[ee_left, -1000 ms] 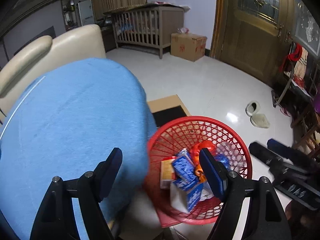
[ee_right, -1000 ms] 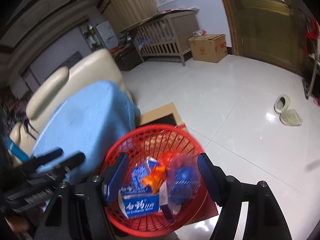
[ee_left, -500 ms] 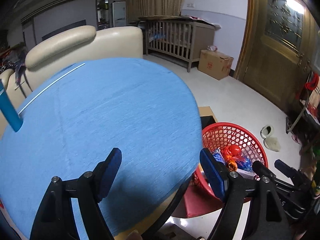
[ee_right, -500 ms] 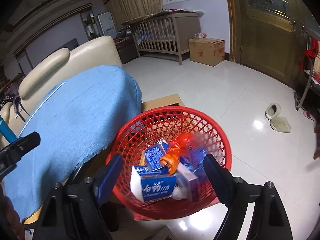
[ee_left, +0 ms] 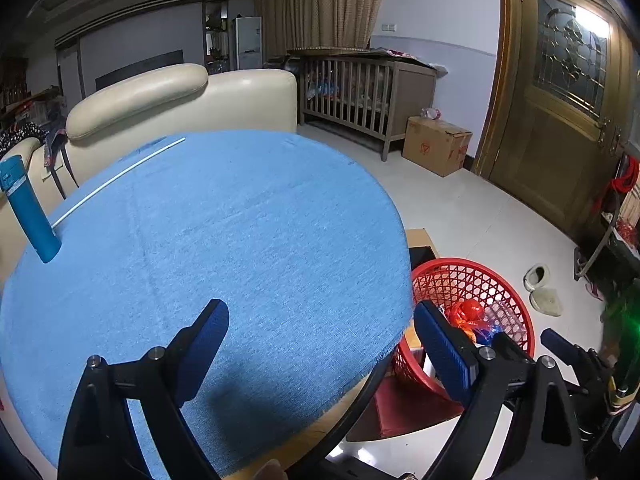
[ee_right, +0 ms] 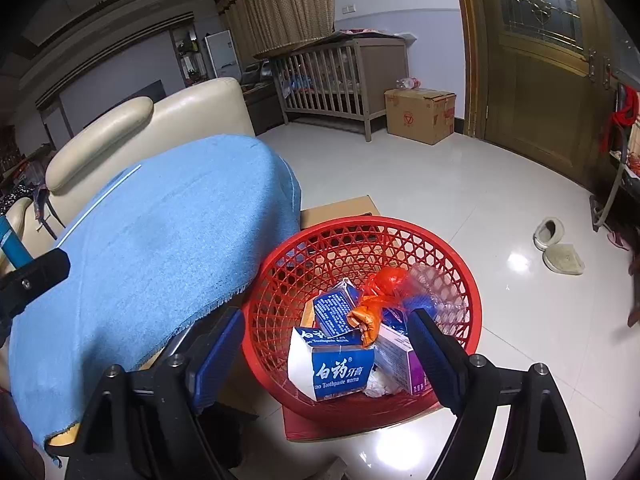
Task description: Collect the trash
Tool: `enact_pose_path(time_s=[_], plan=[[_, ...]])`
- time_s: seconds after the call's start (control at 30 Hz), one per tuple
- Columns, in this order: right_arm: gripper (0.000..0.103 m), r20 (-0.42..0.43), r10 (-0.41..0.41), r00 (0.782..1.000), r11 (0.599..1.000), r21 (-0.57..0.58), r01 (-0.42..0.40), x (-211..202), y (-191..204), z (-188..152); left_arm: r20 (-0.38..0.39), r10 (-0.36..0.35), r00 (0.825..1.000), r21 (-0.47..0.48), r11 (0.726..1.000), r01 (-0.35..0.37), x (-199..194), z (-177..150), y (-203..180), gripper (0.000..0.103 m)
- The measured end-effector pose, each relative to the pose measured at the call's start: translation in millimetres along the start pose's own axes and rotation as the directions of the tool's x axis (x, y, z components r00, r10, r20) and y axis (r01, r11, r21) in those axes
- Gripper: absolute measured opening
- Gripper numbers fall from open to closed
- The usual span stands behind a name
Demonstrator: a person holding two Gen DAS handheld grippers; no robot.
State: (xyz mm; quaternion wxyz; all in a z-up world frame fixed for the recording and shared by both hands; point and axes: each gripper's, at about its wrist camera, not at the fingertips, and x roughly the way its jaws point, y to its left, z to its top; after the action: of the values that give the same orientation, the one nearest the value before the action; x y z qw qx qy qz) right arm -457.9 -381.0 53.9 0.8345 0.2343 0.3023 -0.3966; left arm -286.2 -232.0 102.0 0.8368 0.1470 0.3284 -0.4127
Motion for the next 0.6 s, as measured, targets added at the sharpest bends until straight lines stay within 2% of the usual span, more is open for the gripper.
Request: enact_pose_path(time_s=[0.3,0.6], plan=[[0.086,0.018,-0.011,1.0,1.0,0.006,0.011,-2.0,-4.2,0.0,-0.009,0.013,1.0,0.01,1.0,-0.013,3.0,-3.5,-3.2,0.094],[0.086,0.029,-0.014,0.999,1.0,-0.001,0.014,-3.9,-3.6,-0.2,0.009,-0.004,1.0,0.026,1.0,0.003,-2.4,-7.0,-5.3,0.094]])
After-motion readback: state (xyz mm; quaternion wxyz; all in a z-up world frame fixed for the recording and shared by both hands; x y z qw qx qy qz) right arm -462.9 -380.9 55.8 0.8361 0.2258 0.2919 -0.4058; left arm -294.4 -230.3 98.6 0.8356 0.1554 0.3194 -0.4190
